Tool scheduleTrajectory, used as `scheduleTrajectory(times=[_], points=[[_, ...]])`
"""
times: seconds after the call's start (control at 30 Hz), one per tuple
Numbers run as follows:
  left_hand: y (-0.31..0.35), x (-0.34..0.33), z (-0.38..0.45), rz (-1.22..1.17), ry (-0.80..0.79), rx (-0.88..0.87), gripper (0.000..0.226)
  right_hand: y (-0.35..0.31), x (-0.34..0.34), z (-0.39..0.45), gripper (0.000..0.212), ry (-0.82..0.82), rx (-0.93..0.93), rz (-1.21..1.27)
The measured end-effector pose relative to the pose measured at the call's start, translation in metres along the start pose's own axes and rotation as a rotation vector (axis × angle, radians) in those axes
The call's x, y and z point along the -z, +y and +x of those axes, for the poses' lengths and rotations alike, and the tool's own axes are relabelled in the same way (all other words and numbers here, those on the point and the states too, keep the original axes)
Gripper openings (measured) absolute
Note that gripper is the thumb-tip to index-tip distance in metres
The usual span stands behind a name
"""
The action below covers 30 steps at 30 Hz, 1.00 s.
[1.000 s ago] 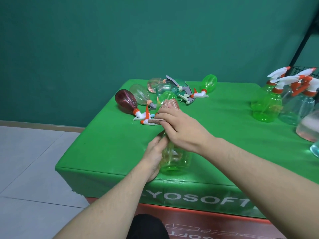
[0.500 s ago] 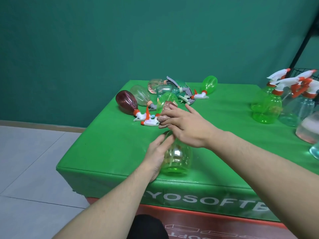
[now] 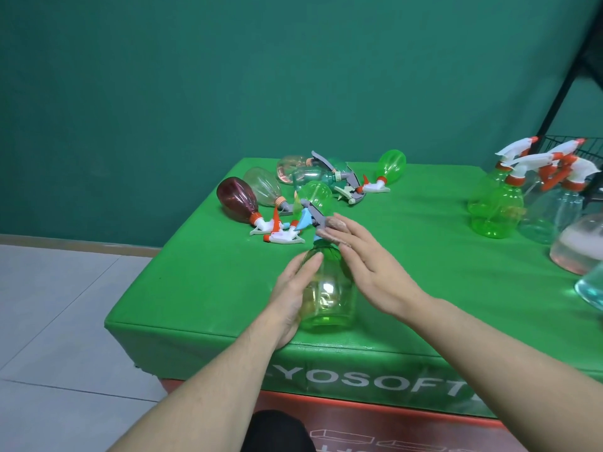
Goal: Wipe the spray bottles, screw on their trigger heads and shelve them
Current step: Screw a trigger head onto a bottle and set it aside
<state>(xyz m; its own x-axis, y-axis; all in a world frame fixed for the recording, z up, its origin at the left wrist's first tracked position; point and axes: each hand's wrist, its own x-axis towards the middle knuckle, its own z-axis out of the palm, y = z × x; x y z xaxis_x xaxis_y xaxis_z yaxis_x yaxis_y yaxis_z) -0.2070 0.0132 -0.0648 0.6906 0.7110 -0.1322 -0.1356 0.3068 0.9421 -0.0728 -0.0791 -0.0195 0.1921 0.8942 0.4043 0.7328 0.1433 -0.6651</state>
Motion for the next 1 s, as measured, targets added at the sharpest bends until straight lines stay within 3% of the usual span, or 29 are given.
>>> scheduleTrajectory(times=[0.1, 0.13, 0.17, 0.27, 0.33, 0.43, 0.53, 0.7, 0.87, 1.0], points=[[-0.002, 0.0, 0.0, 0.041, 0.033, 0.029, 0.106, 0.004, -0.001, -0.005, 0.039, 0.076, -0.155, 0.02], [-0.002, 0.0, 0.0, 0.033, 0.028, 0.02, 0.112, 0.005, -0.002, -0.005, 0.039, 0.088, -0.201, 0.007], [-0.001, 0.0, 0.0, 0.016, 0.021, 0.019, 0.109, 0.005, -0.002, -0.004, 0.04, 0.094, -0.248, -0.007], [0.004, 0.0, -0.005, -0.04, 0.004, 0.015, 0.055, 0.001, -0.002, 0.004, 0.038, 0.138, -0.439, 0.018], [0.003, 0.002, -0.004, -0.055, 0.002, 0.013, 0.036, -0.003, 0.0, 0.011, 0.035, 0.175, -0.574, 0.073], [0.001, 0.004, -0.002, -0.065, 0.03, 0.035, 0.054, -0.005, -0.004, 0.022, 0.029, 0.226, -0.723, 0.22], [-0.001, 0.006, 0.0, -0.097, 0.034, 0.02, 0.072, -0.008, -0.012, 0.037, 0.038, 0.264, -0.827, 0.364], [-0.004, 0.007, 0.002, -0.075, -0.012, 0.015, 0.069, -0.014, -0.017, 0.056, 0.038, 0.293, -0.921, 0.561], [-0.002, 0.005, 0.001, -0.015, -0.012, 0.026, 0.062, -0.024, -0.012, 0.064, 0.021, 0.335, -0.943, 0.71], [-0.003, 0.005, 0.002, -0.008, -0.014, 0.019, 0.065, -0.022, -0.017, 0.065, 0.024, 0.291, -0.894, 0.583]])
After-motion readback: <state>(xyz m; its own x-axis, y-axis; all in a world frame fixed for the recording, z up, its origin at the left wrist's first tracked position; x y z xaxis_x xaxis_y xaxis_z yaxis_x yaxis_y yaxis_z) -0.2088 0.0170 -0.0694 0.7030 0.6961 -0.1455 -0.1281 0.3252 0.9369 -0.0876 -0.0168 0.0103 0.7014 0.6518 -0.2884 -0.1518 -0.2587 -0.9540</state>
